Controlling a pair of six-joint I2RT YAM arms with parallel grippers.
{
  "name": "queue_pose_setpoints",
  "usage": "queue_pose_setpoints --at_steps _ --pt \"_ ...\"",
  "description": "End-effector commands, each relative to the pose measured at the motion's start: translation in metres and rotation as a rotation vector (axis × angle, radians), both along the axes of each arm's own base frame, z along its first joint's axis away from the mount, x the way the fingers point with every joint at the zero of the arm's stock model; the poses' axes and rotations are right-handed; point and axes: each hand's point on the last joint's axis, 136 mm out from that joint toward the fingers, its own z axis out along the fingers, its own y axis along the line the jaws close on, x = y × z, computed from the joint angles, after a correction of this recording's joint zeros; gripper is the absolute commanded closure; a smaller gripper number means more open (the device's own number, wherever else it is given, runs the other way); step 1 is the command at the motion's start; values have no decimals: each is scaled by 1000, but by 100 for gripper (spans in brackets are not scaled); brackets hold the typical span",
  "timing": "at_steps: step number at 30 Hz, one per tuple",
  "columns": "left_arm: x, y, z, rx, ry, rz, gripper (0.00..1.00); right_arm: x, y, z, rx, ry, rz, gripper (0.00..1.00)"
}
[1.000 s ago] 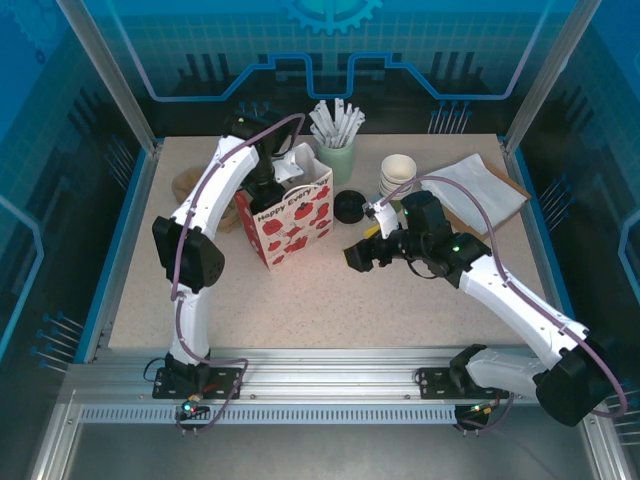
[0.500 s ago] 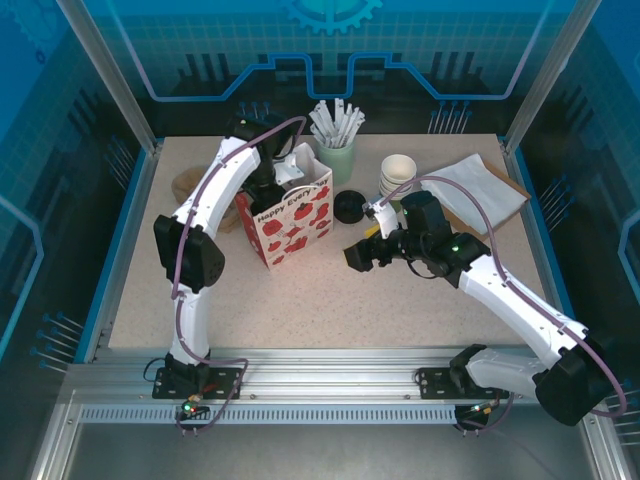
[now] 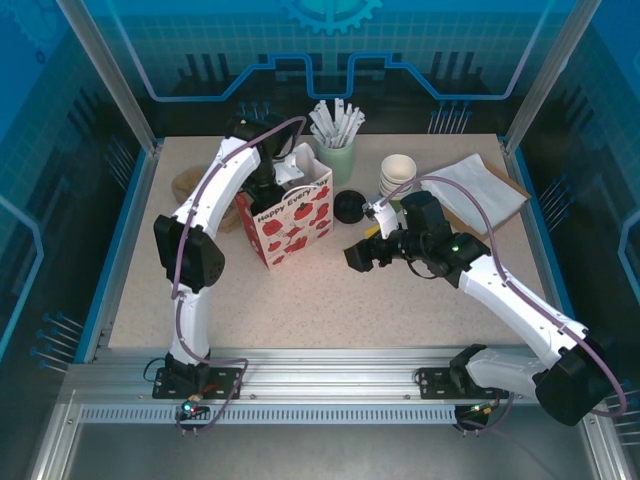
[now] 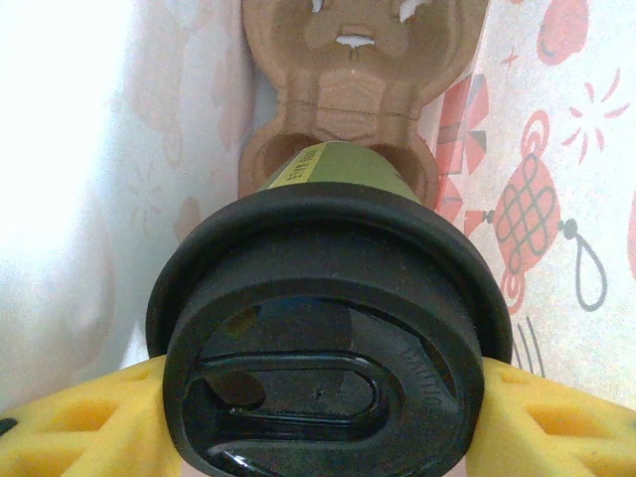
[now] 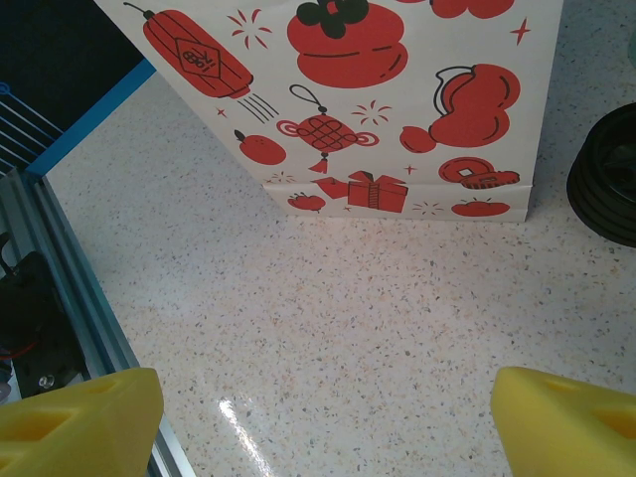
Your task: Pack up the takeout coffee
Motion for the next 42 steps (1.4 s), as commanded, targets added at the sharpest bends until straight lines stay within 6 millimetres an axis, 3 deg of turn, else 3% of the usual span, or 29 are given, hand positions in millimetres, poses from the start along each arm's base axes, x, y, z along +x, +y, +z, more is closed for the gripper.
queue_pose_setpoints --at_steps 1,42 --pt "-3 6 -1 14 12 1 52 -3 3 -3 -17 -6 15 13" --pt "-20 13 9 14 29 12 52 -3 2 -12 -33 17 13 13"
